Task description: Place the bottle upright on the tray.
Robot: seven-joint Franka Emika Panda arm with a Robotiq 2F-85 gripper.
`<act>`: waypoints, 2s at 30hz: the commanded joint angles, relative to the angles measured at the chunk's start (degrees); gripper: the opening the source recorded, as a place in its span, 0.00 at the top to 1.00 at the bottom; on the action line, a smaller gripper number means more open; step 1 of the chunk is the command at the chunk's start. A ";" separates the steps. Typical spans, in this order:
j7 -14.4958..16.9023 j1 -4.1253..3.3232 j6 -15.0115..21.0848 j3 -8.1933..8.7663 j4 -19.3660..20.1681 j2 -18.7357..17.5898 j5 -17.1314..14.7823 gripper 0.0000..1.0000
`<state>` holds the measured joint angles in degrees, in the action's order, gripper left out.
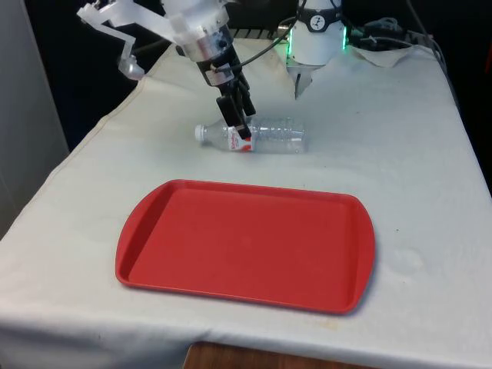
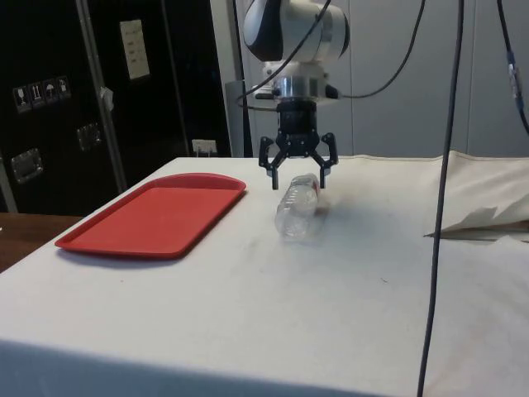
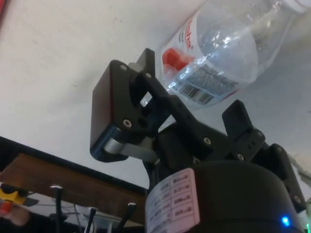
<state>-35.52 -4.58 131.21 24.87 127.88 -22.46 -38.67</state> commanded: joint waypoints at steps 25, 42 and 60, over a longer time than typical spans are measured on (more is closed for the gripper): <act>5.50 1.03 -8.19 2.86 -3.50 -3.61 -5.90 0.00; 7.28 0.57 -11.80 4.70 -5.50 -5.79 -7.62 0.00; 9.00 0.92 -12.32 4.58 -5.79 -7.68 -9.34 0.00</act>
<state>-26.81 -4.01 119.29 29.68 122.33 -30.08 -47.61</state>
